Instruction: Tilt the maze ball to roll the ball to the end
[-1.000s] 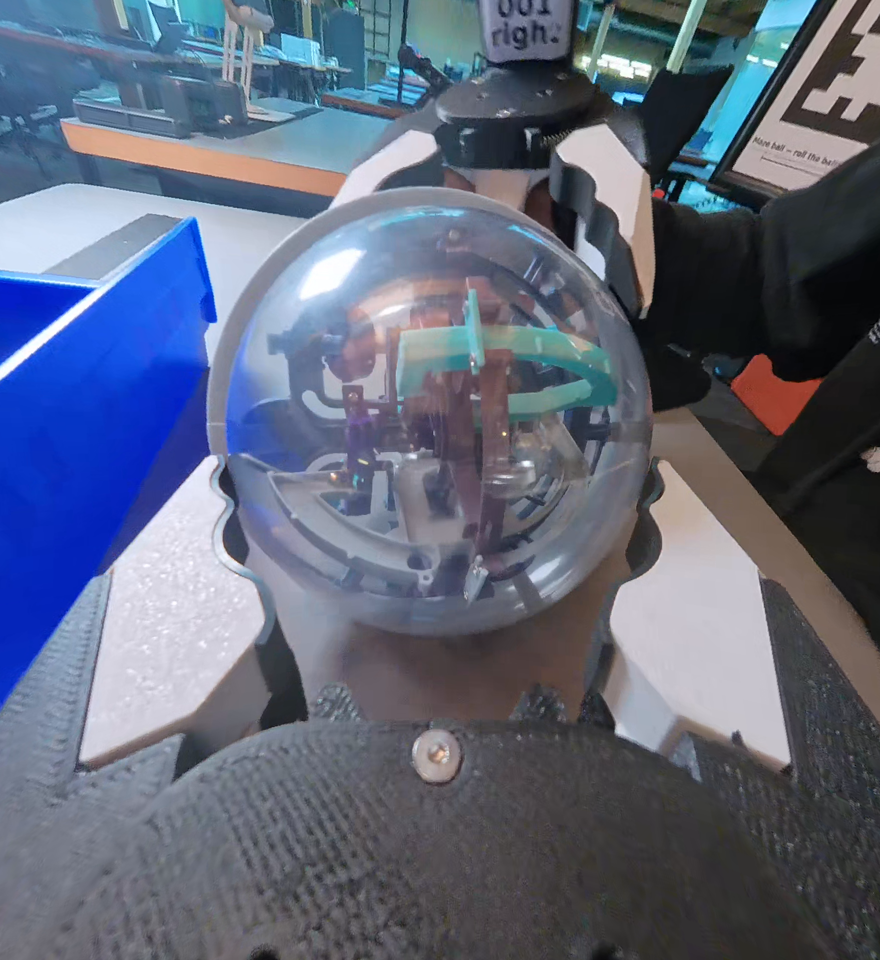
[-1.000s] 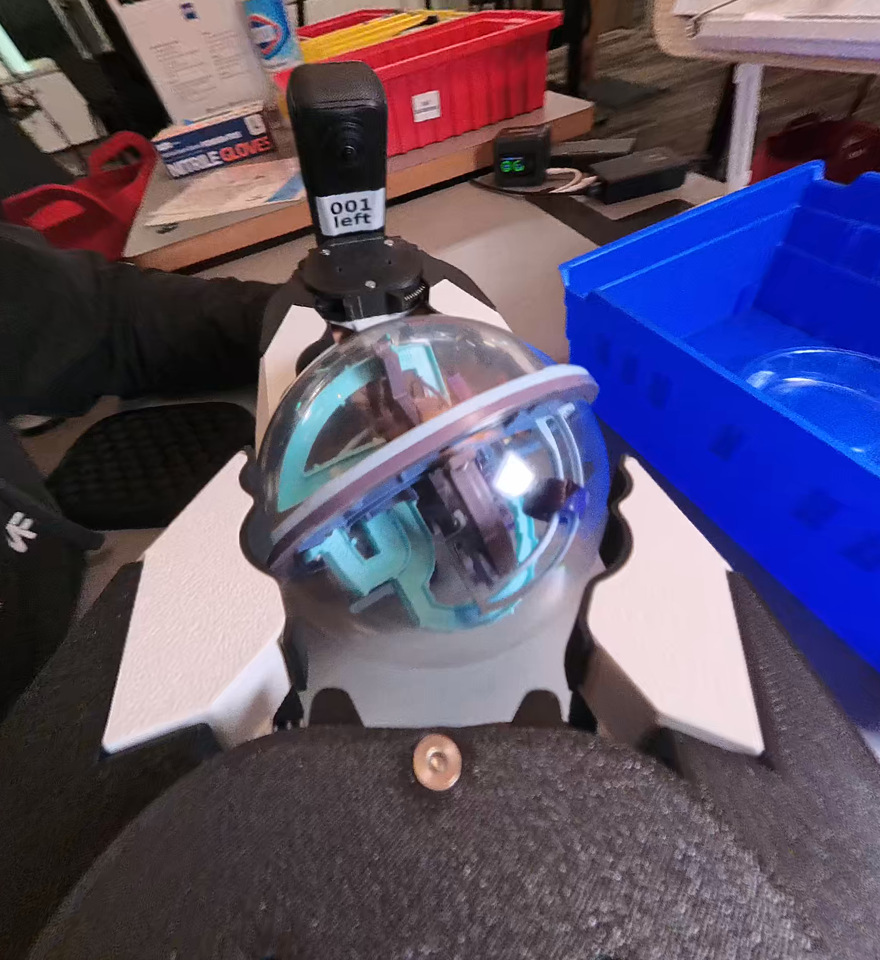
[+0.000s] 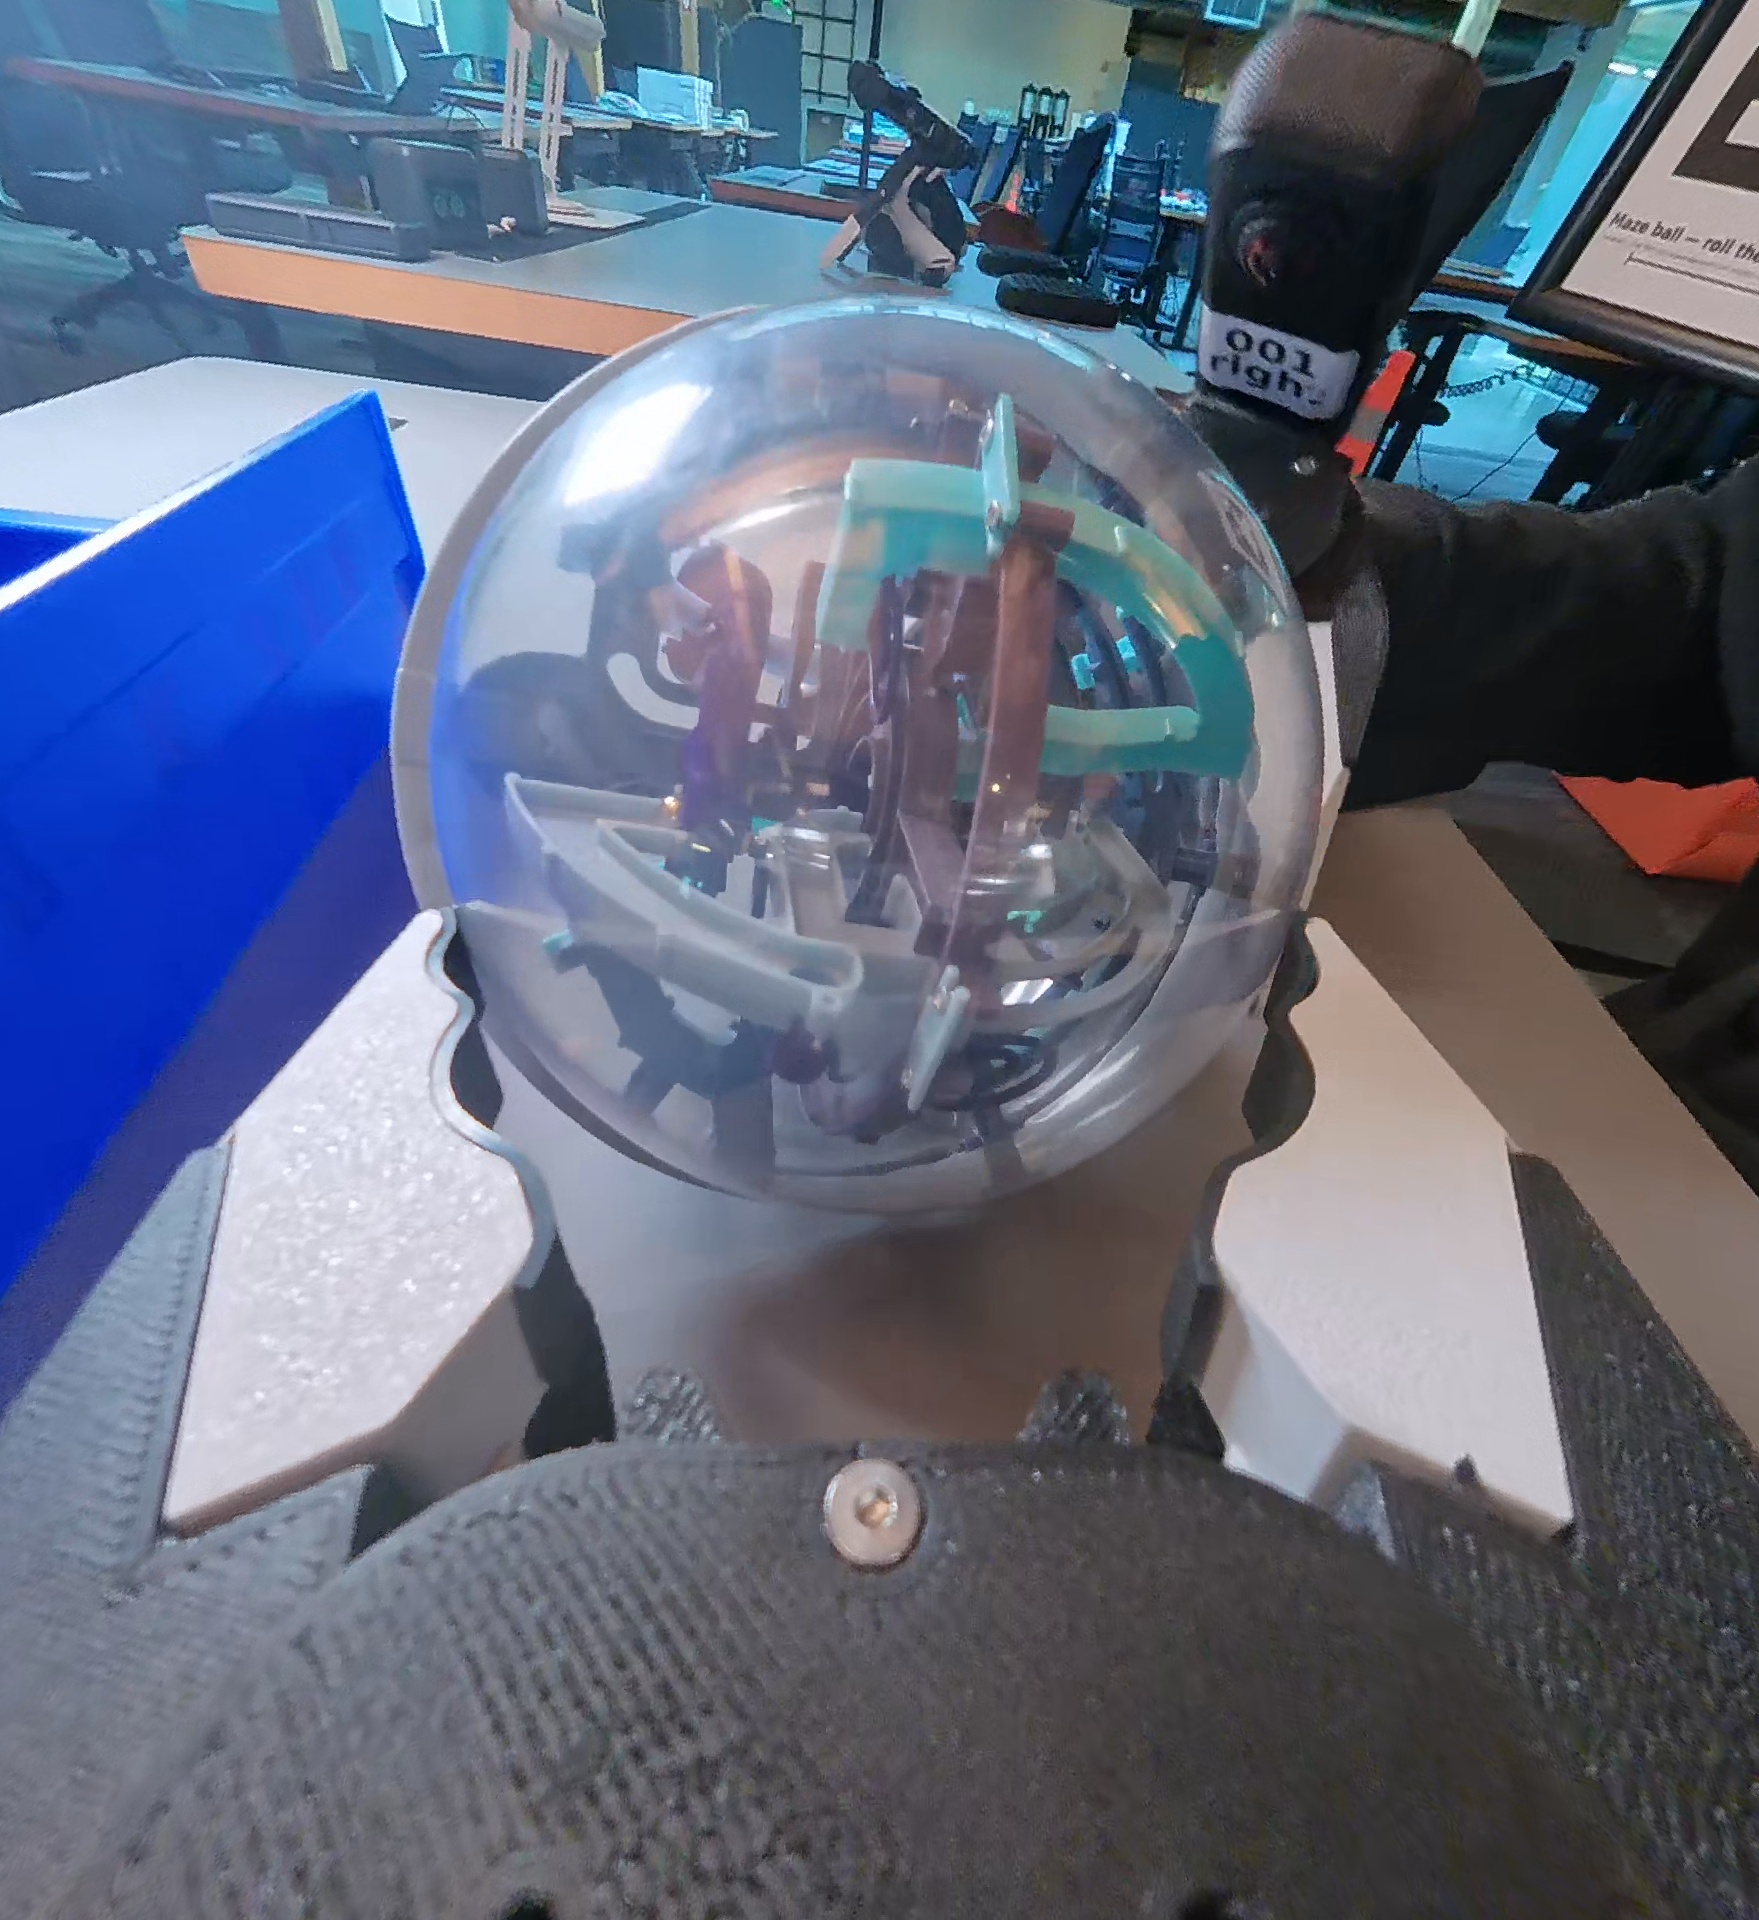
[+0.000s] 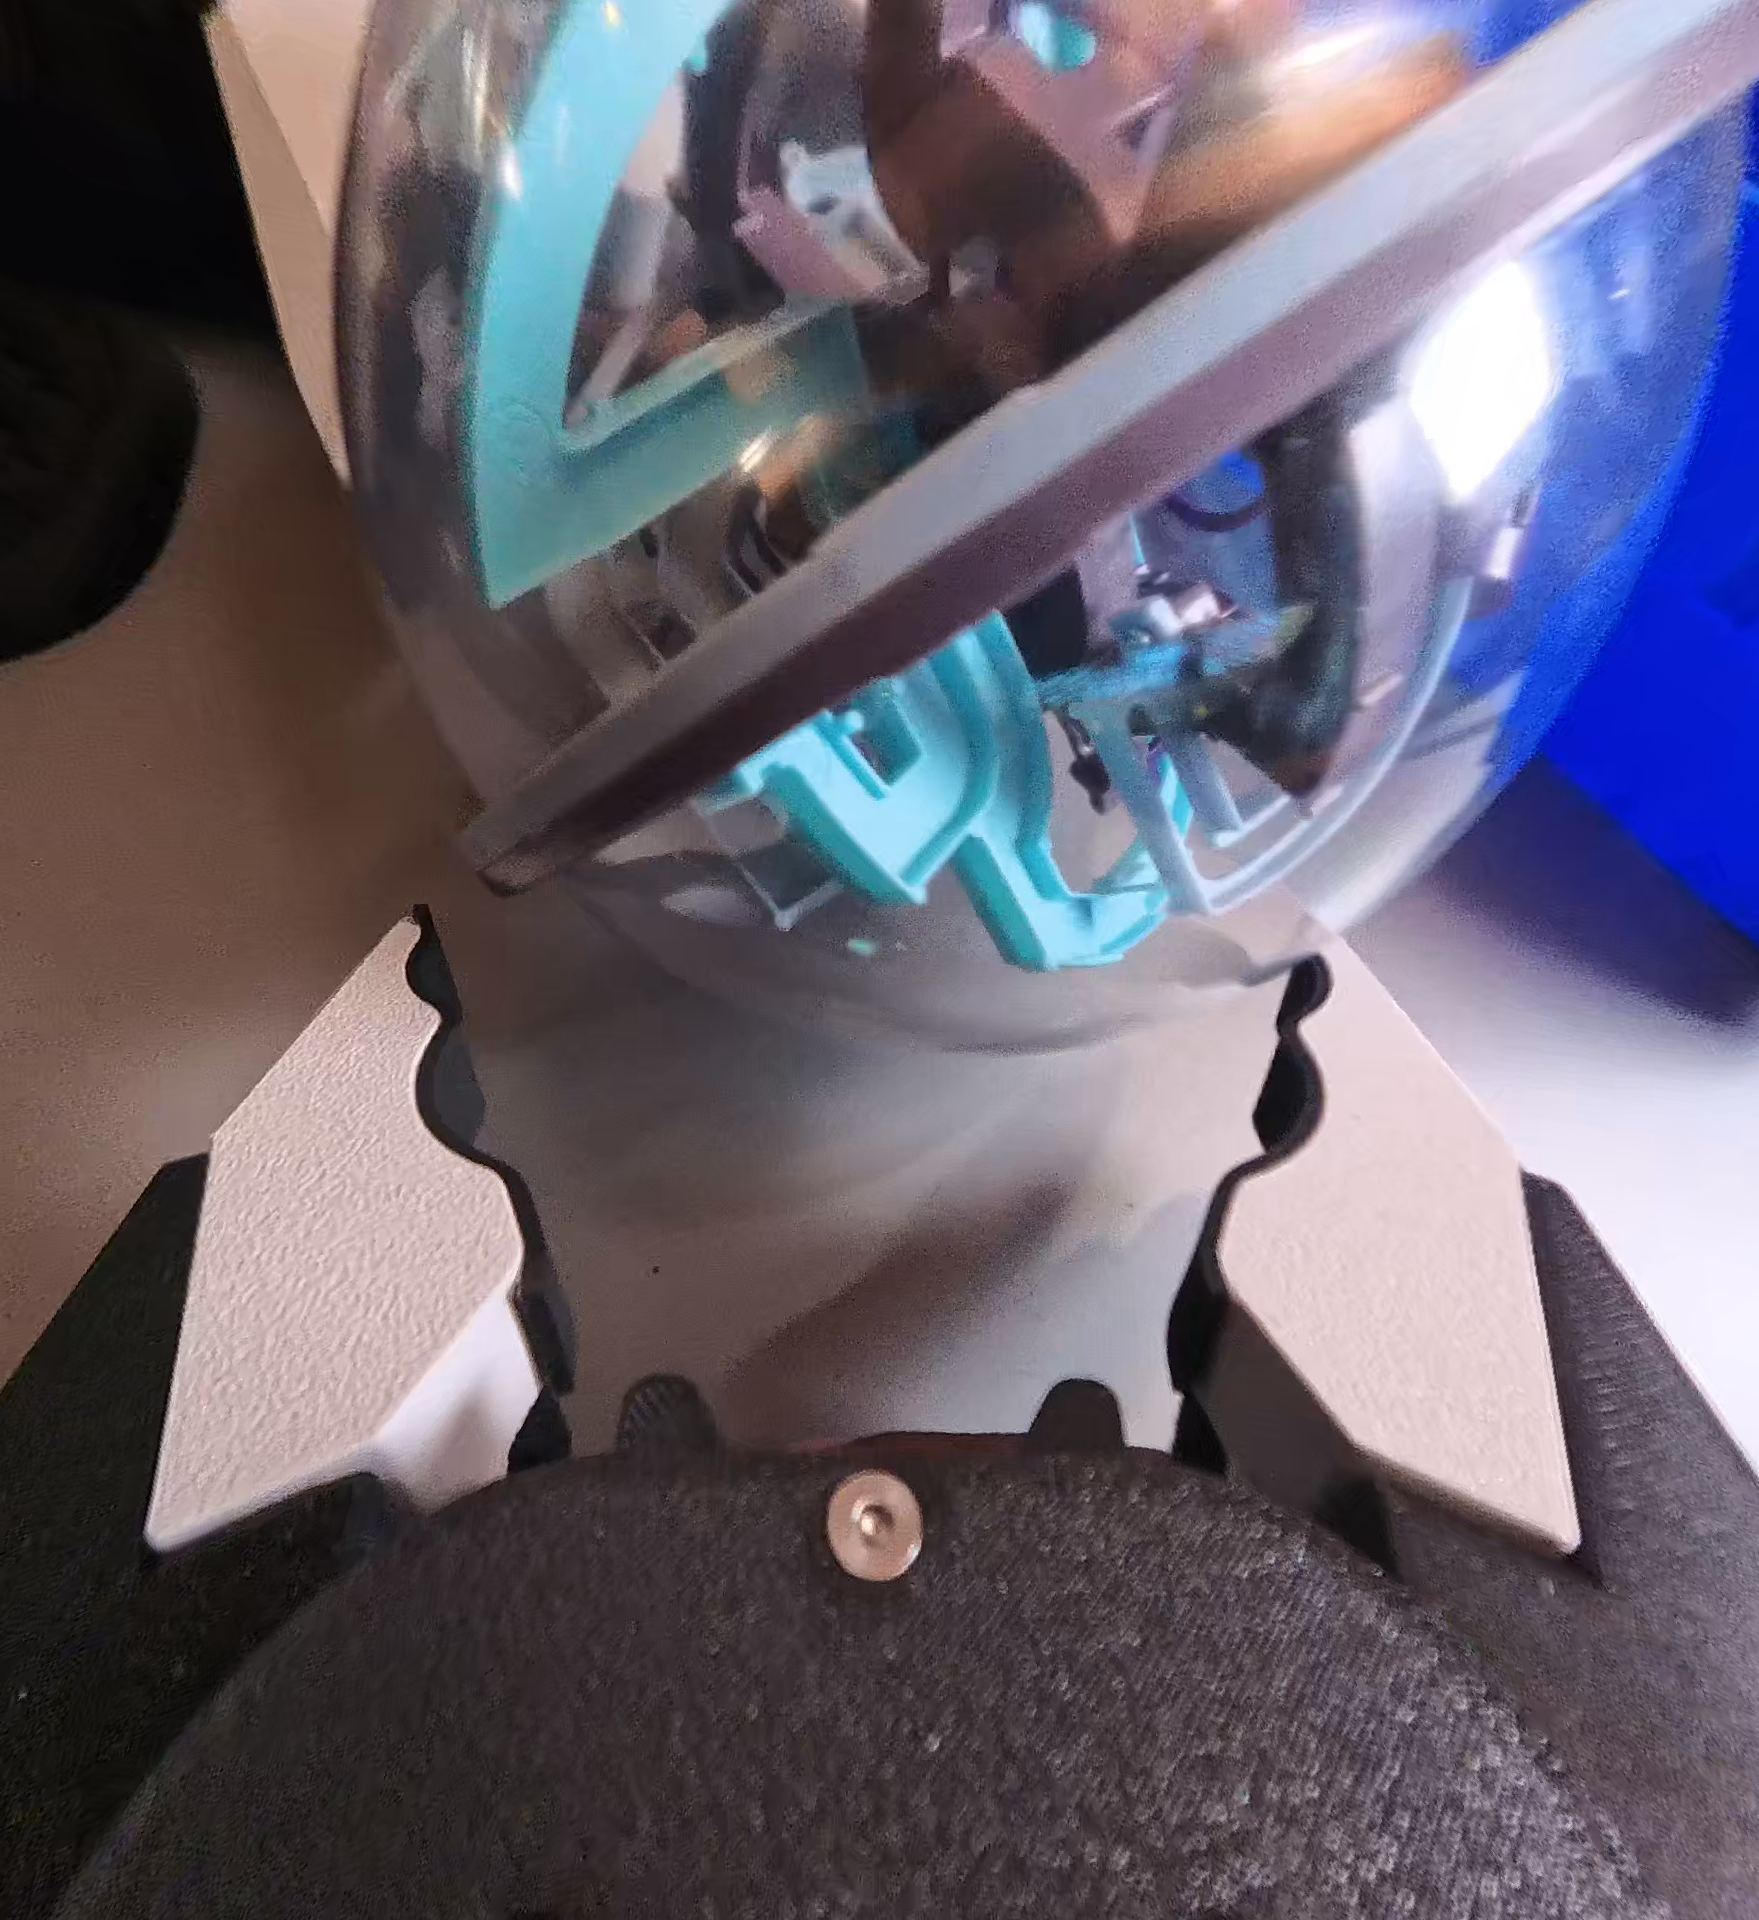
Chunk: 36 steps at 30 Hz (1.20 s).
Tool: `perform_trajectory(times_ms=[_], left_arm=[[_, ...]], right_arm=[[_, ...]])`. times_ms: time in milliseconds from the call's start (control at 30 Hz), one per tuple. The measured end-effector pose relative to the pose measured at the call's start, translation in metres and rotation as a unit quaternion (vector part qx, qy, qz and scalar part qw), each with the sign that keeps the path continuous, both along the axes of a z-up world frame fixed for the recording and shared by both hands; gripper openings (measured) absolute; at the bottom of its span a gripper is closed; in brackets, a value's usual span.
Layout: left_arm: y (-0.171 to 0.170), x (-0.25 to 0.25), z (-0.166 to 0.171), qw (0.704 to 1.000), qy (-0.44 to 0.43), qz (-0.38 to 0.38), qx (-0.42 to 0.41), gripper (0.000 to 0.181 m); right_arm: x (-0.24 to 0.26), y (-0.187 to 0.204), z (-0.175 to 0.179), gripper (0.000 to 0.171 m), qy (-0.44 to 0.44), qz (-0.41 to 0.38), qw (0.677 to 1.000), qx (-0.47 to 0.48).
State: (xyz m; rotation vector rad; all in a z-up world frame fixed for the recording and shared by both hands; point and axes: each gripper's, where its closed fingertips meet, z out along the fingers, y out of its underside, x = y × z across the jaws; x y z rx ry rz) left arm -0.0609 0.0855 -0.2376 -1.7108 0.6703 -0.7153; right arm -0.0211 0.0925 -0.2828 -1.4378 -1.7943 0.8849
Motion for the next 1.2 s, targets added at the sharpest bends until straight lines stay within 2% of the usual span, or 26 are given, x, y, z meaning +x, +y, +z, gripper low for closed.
perform_trajectory(times_ms=[167,367,533,600,700,933,1033,1200], left_arm=[[-0.004,0.004,0.002,1.000,-0.018,0.019,-0.017,0.145],[-0.026,-0.003,-0.002,0.998,0.017,-0.059,0.002,0.143],[-0.007,-0.016,0.003,0.995,-0.002,-0.097,0.020,0.149],[0.004,-0.013,0.002,0.994,-0.007,-0.104,0.017,0.155],[0.012,-0.013,0.004,0.995,-0.014,-0.094,0.015,0.143],[0.000,-0.002,0.006,0.998,0.004,-0.051,0.045,0.142],[0.000,0.001,0.005,0.998,0.011,-0.038,0.047,0.141],[0.000,0.007,0.002,0.998,0.034,-0.024,0.052,0.140]], right_arm=[[-0.009,0.004,-0.009,0.146,-0.001,-0.026,1.000,-0.003],[-0.006,0.002,-0.007,0.141,0.002,0.027,0.999,-0.022],[-0.011,0.016,0.004,0.134,0.023,0.026,0.998,-0.045],[-0.011,0.018,0.006,0.136,0.022,0.025,0.999,-0.039],[-0.012,0.015,0.012,0.141,0.032,0.001,0.998,-0.057],[0.011,-0.001,0.010,0.146,-0.007,-0.067,0.994,-0.091],[0.016,-0.011,0.017,0.144,0.005,-0.092,0.988,-0.123],[0.006,-0.010,0.007,0.140,0.018,-0.114,0.983,-0.141]])
